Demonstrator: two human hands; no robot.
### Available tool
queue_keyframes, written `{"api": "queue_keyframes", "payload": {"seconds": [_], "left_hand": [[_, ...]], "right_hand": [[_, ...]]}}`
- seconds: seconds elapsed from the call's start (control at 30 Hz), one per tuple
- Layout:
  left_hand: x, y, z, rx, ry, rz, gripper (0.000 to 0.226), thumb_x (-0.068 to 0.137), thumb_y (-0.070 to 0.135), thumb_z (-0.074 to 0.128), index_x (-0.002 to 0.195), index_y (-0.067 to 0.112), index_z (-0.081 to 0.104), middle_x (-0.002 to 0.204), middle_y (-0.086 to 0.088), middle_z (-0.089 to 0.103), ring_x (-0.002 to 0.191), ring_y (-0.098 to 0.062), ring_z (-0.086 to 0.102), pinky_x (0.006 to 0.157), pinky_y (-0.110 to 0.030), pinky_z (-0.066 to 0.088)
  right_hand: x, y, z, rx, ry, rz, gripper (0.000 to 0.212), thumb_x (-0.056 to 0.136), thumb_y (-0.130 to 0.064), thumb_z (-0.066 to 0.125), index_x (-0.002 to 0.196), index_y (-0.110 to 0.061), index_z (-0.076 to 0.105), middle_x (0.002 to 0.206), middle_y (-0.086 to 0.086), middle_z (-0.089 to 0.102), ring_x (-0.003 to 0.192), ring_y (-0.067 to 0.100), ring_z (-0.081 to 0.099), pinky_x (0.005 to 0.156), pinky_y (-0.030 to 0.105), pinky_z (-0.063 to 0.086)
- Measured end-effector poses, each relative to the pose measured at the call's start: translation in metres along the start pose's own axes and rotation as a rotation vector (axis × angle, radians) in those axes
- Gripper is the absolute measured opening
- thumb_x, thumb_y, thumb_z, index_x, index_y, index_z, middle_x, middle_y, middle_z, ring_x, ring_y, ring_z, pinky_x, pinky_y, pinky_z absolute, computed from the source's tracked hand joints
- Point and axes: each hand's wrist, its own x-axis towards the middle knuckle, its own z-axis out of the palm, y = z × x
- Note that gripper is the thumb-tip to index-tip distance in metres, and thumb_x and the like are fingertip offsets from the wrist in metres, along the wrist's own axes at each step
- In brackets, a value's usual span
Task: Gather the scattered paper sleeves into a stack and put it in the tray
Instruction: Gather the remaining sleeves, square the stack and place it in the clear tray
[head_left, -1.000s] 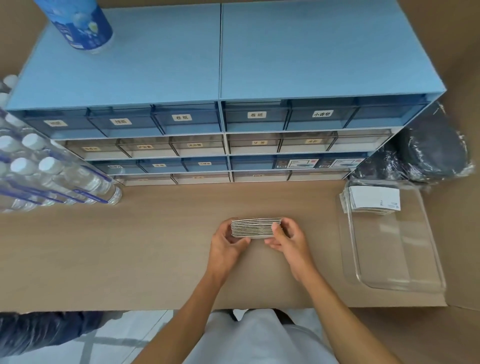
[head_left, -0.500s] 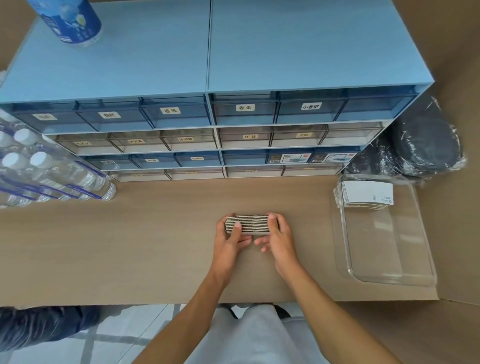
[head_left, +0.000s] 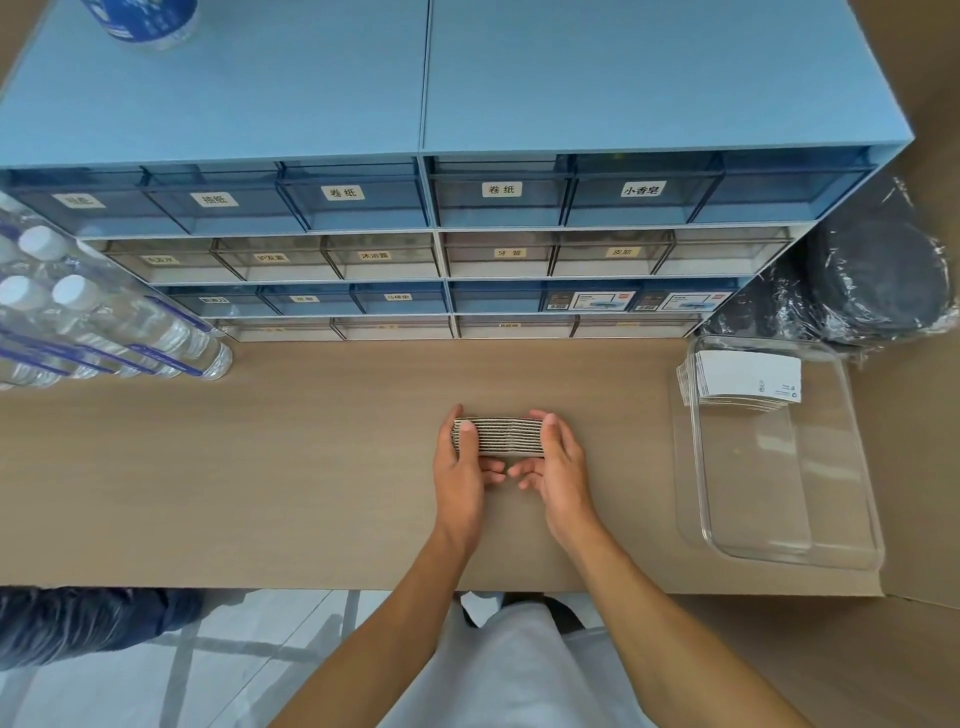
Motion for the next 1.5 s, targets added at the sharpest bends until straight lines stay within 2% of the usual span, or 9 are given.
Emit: {"api": "queue_keyframes", "payload": {"seconds": [0.07, 0.2, 0.27, 0.43, 0.67, 0.77, 0.9, 1.27, 1.5], "left_hand": [[-0.002, 0.0, -0.002, 0.075, 0.007, 0.038, 0.042, 0.105, 0.04, 0.041, 0.143, 0.023, 0.047, 0.091, 0.002, 0.071, 0.061, -0.01, 0.063, 0.054, -0.026, 0.056], [-0.005, 0.004, -0.005, 0.239, 0.009, 0.129, 0.046, 0.106, 0.039, 0.039, 0.145, 0.015, 0.047, 0.129, -0.009, 0.064, 0.116, -0.025, 0.062, 0.1, -0.046, 0.051], [-0.007, 0.007, -0.003, 0.246, 0.018, 0.185, 0.04, 0.107, 0.033, 0.039, 0.138, 0.013, 0.053, 0.122, -0.006, 0.066, 0.115, -0.018, 0.06, 0.101, -0.041, 0.048], [-0.004, 0.007, -0.004, 0.452, 0.09, 0.258, 0.036, 0.107, 0.028, 0.037, 0.127, 0.009, 0.06, 0.117, -0.002, 0.065, 0.116, -0.029, 0.055, 0.106, -0.048, 0.039], [0.008, 0.013, -0.002, 0.37, 0.093, 0.324, 0.035, 0.108, 0.019, 0.033, 0.114, 0.001, 0.062, 0.113, -0.008, 0.06, 0.109, -0.018, 0.053, 0.102, -0.036, 0.042], [0.01, 0.014, -0.001, 0.289, 0.059, 0.316, 0.034, 0.108, 0.024, 0.034, 0.112, 0.005, 0.063, 0.102, -0.004, 0.066, 0.094, -0.01, 0.06, 0.084, -0.022, 0.046], [0.012, 0.012, 0.002, 0.255, 0.084, 0.303, 0.029, 0.107, 0.026, 0.039, 0.084, 0.019, 0.055, 0.076, 0.009, 0.054, 0.067, 0.004, 0.05, 0.064, -0.011, 0.04], [0.018, 0.006, 0.002, 0.208, 0.038, 0.299, 0.03, 0.107, 0.021, 0.036, 0.108, 0.007, 0.063, 0.097, 0.0, 0.066, 0.09, -0.007, 0.06, 0.081, -0.018, 0.047], [0.023, 0.005, 0.001, 0.255, 0.019, 0.303, 0.033, 0.107, 0.025, 0.037, 0.089, 0.01, 0.06, 0.076, 0.008, 0.056, 0.069, 0.001, 0.05, 0.065, -0.015, 0.041]], "right_hand": [[-0.001, 0.004, 0.001, 0.062, -0.009, 0.009, 0.028, 0.102, -0.042, 0.042, 0.117, -0.026, 0.06, 0.083, 0.006, 0.075, 0.051, 0.016, 0.064, 0.047, 0.026, 0.051], [-0.003, 0.009, 0.008, 0.063, 0.031, 0.018, 0.032, 0.1, -0.046, 0.046, 0.121, -0.027, 0.059, 0.084, 0.005, 0.076, 0.051, 0.016, 0.064, 0.047, 0.026, 0.051], [-0.002, 0.008, 0.009, 0.034, 0.046, 0.007, 0.034, 0.099, -0.048, 0.046, 0.12, -0.025, 0.06, 0.079, 0.003, 0.075, 0.049, 0.015, 0.063, 0.046, 0.026, 0.051], [0.0, 0.008, 0.01, 0.0, 0.071, -0.013, 0.029, 0.102, -0.043, 0.043, 0.109, -0.02, 0.06, 0.073, 0.002, 0.071, 0.043, 0.015, 0.059, 0.042, 0.026, 0.048], [0.0, 0.006, 0.011, -0.066, 0.078, -0.047, 0.026, 0.101, -0.043, 0.043, 0.099, -0.022, 0.059, 0.081, 0.002, 0.072, 0.043, 0.018, 0.062, 0.038, 0.025, 0.047], [0.0, 0.005, 0.013, -0.084, 0.084, -0.052, 0.024, 0.101, -0.043, 0.043, 0.095, -0.025, 0.058, 0.079, 0.0, 0.071, 0.043, 0.018, 0.062, 0.037, 0.023, 0.046], [0.001, 0.006, 0.013, -0.09, 0.093, -0.046, 0.024, 0.099, -0.047, 0.044, 0.092, -0.029, 0.058, 0.073, -0.004, 0.073, 0.043, 0.019, 0.063, 0.037, 0.023, 0.046], [0.002, 0.005, 0.013, -0.107, 0.108, -0.065, 0.024, 0.093, -0.054, 0.045, 0.083, -0.038, 0.06, 0.069, -0.004, 0.069, 0.037, 0.016, 0.056, 0.035, 0.024, 0.044], [0.002, 0.007, 0.011, -0.102, 0.082, -0.075, 0.029, 0.095, -0.052, 0.043, 0.1, -0.031, 0.062, 0.072, -0.003, 0.072, 0.041, 0.016, 0.059, 0.039, 0.025, 0.047]]}}
